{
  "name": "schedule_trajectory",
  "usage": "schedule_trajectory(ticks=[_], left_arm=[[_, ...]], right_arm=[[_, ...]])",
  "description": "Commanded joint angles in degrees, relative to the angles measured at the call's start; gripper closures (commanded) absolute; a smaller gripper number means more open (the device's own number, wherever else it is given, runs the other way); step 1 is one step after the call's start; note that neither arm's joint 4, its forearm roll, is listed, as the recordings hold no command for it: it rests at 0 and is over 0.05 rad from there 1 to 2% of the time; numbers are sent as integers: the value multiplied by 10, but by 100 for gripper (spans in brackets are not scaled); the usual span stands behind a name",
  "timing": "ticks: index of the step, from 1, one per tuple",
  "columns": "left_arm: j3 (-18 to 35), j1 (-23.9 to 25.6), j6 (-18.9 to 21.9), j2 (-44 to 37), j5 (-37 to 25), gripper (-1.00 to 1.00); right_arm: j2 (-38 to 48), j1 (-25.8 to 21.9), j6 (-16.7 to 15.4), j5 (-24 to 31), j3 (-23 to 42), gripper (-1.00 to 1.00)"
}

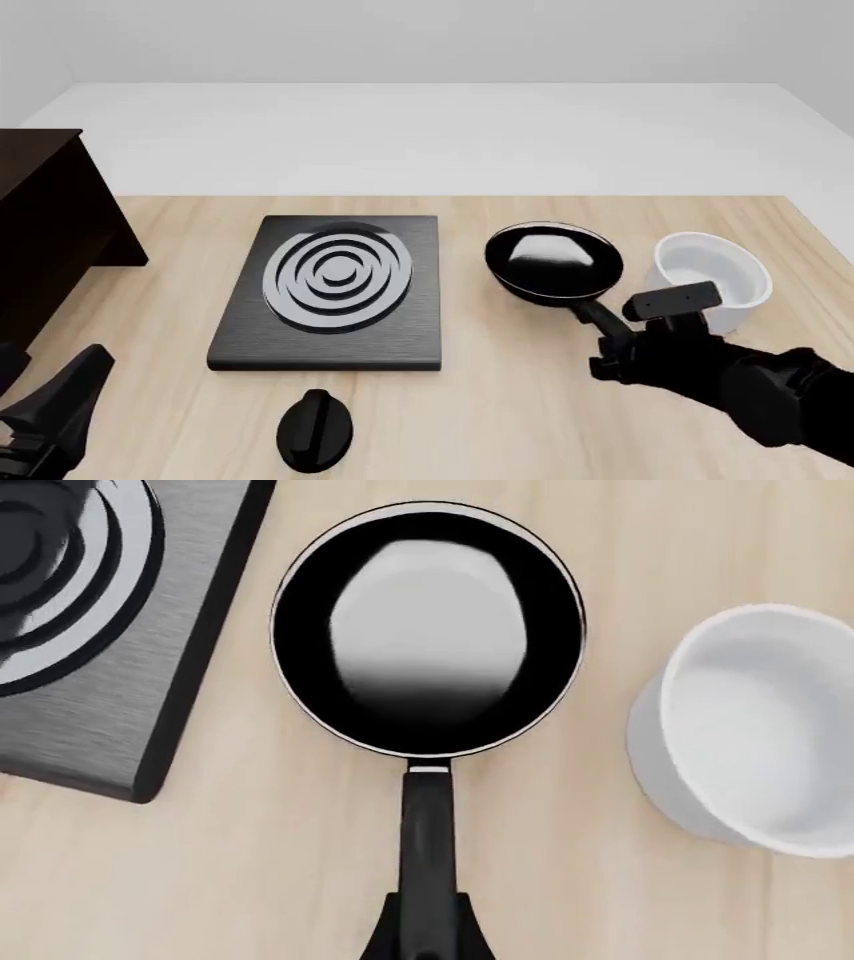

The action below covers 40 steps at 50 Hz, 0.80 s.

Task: Put the frying pan on the cabinet shelf.

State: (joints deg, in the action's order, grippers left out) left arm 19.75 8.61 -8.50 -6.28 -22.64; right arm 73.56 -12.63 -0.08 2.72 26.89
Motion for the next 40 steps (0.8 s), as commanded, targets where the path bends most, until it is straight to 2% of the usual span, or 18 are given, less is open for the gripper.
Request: schedule_trajectory(ticks=[1,6,8,11,19,31,33,35,39,40], left_arm=[[-2,1,0,0,3,-100],[0,2,-1,0,0,-100],[-1,2,-1,1,1,-100],[0,1,-1,1,0,-100],[3,2,-2,0,-2,-100],[26,7,-5,-2,-15,-100],[30,10,-14,-3,-17,-100],[39,13,-44,-4,-21,-100],[57,14,-55,-11,-26,-100],[64,15,-68,-11,-28,-100]], right_arm=[[-63,5,-25,24,42,100],[-80,4,-29,26,52,100],[-85,4,-42,26,55,100],[-88,4,-36,30,65,100],[-113,-3,-50,60,104,100],[-110,-51,-47,99,175,100],[-109,-64,-49,104,189,100],[-105,-79,-43,112,207,100],[-95,-97,-39,123,236,100],[-91,-103,-39,127,248,100]])
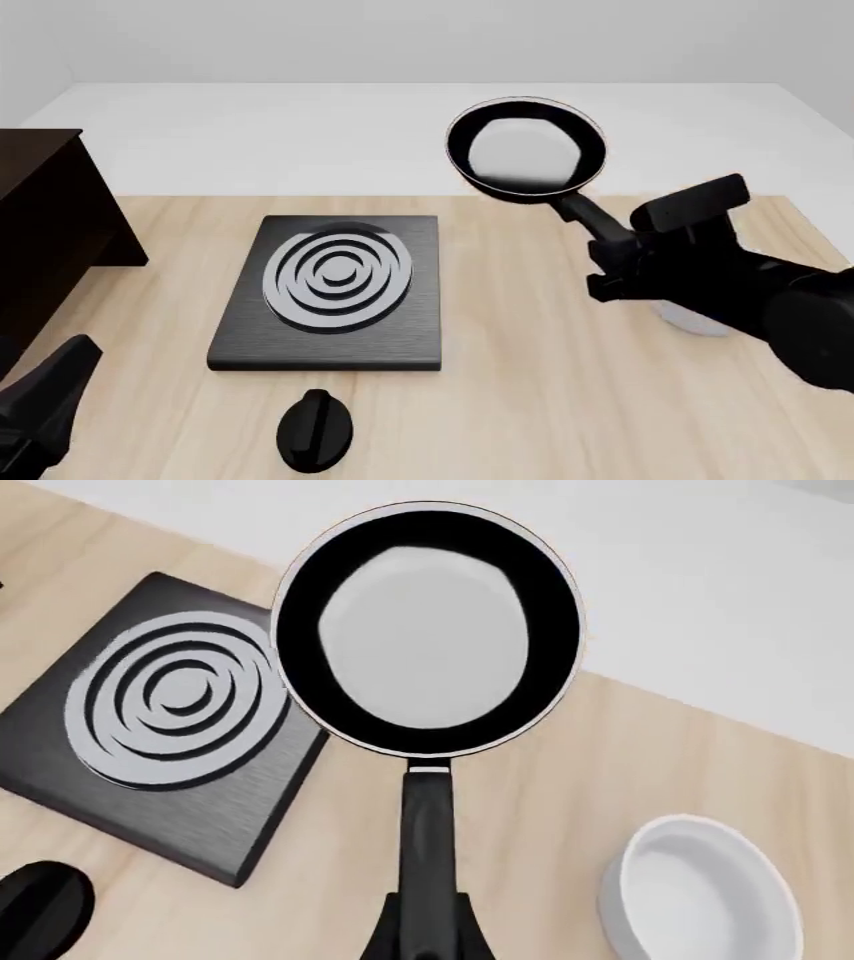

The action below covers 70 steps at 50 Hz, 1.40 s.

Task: Put the frying pan on the cabinet shelf.

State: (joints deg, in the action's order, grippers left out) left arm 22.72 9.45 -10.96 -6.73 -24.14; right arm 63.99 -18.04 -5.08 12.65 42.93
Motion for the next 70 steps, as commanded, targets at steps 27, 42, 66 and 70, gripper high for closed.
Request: schedule_trajectory(ticks=[27,42,66,70], left_arm=[[132,2,-221,-57,-42,-100],[142,36,-253,-88,-22,-100],[131,80,-333,-109,19,-100],[127,92,-347,-102,17,-100]], right_arm=[[112,-151,29,64,260,100],[144,-196,30,88,327,100],[203,-287,32,100,407,100],[220,-312,29,102,419,100]])
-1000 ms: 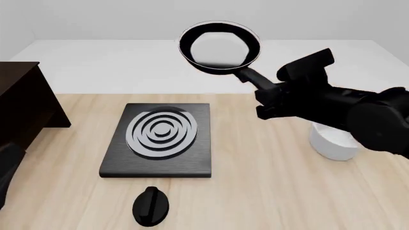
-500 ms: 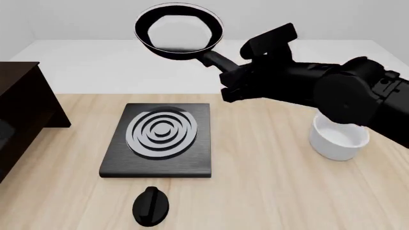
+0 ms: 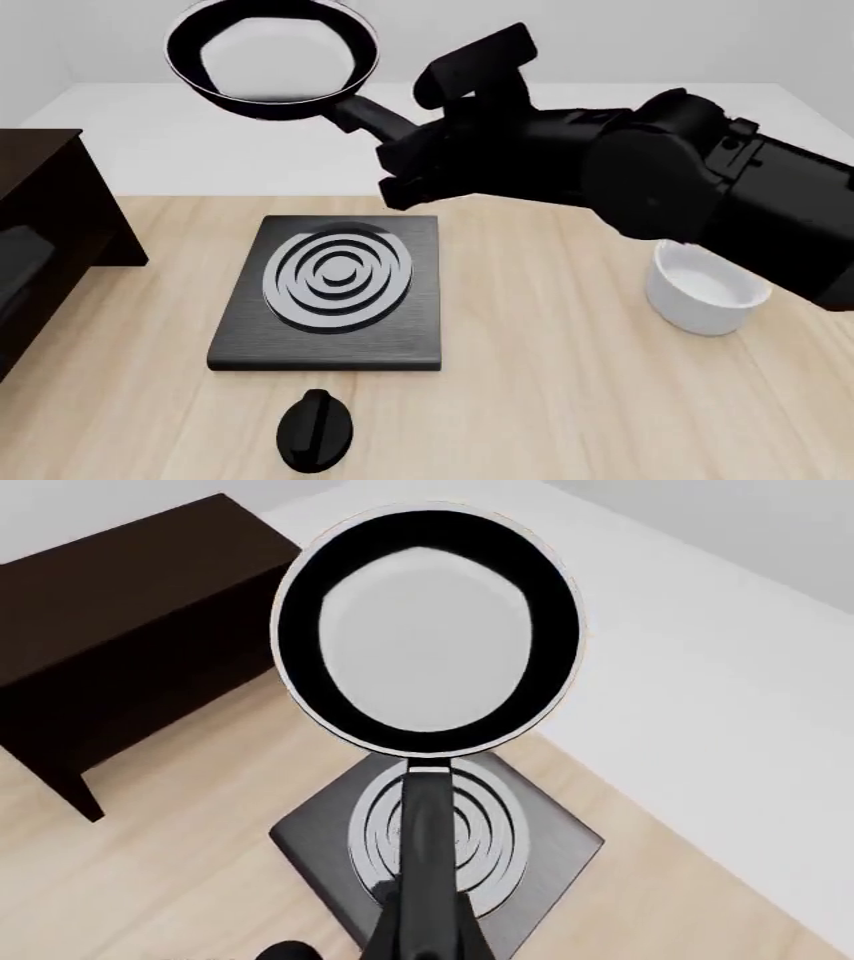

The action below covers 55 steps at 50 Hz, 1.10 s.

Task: Put the frying pan on the cabinet shelf.

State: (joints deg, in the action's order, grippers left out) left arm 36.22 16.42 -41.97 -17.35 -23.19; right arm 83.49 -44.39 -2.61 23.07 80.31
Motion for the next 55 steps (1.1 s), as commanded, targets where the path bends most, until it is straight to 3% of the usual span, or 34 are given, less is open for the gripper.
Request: schedule_trajectory(ticks=[1,8,11,13,22,30,55], left_arm=[[-9,22,-37,6,7,-100],[-13,38,-39,10,2,-100],[-15,39,-42,11,1,-100],[-14,42,-50,13,0,-100],[-15,50,-59,15,3,-100],[-27,56,-95,28,8,-100],[18,68,-72,-28,34,-100]], right_arm=[[26,-51,3,-2,46,100],[47,-70,-5,-6,60,100],[49,-81,7,-2,66,100],[61,-88,-7,-1,81,100],[81,-126,10,7,115,100],[88,-151,16,-7,112,100],[73,-182,18,-7,94,100]])
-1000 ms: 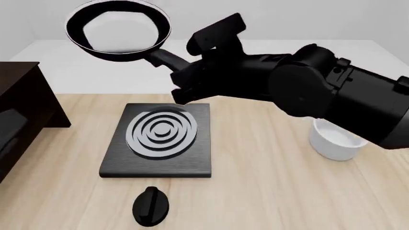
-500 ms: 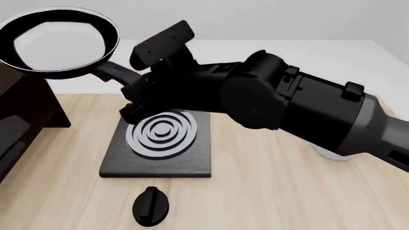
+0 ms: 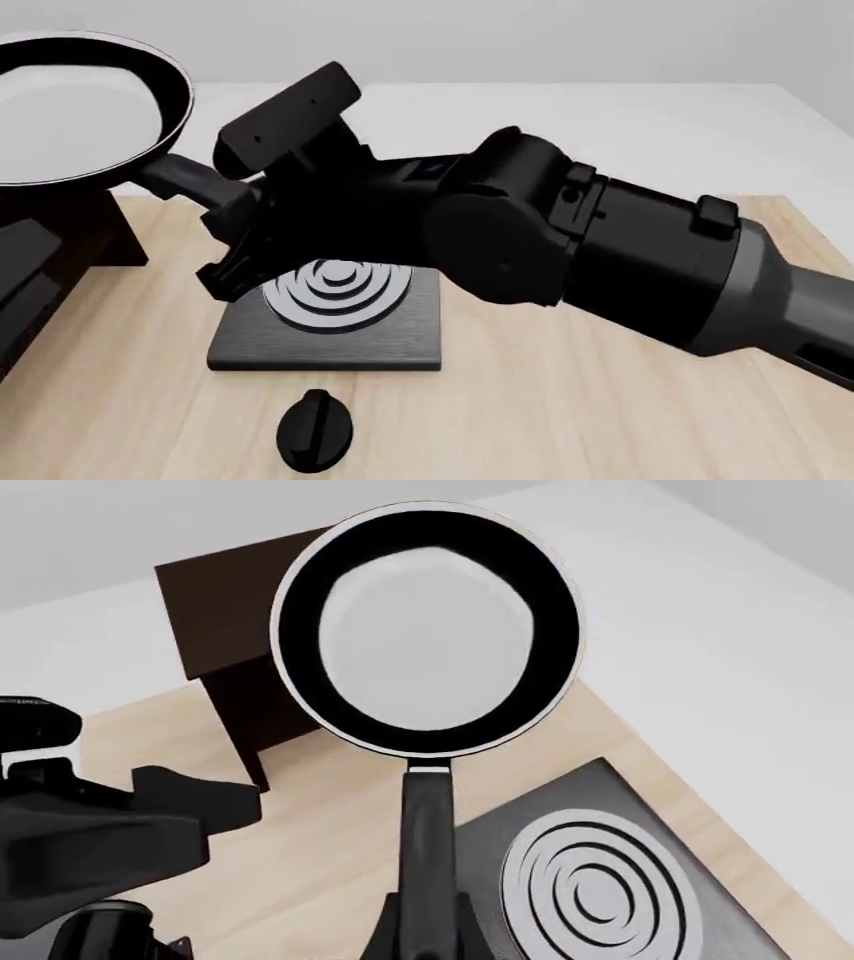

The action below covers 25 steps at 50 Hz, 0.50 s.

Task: Put the frying pan on the cabinet shelf.

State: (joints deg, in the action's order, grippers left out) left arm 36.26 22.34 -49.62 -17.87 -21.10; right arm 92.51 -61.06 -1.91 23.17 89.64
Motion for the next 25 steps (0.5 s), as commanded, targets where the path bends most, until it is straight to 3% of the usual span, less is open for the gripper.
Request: schedule_trajectory(ticks=[1,25], left_arm=[[17,9,4,-24,14,-100],[-21,-20,-20,-36,59,-100]], right_arm=[[-17,-15,11,-9,1,100],[-28,-38,21,-5,3,100]])
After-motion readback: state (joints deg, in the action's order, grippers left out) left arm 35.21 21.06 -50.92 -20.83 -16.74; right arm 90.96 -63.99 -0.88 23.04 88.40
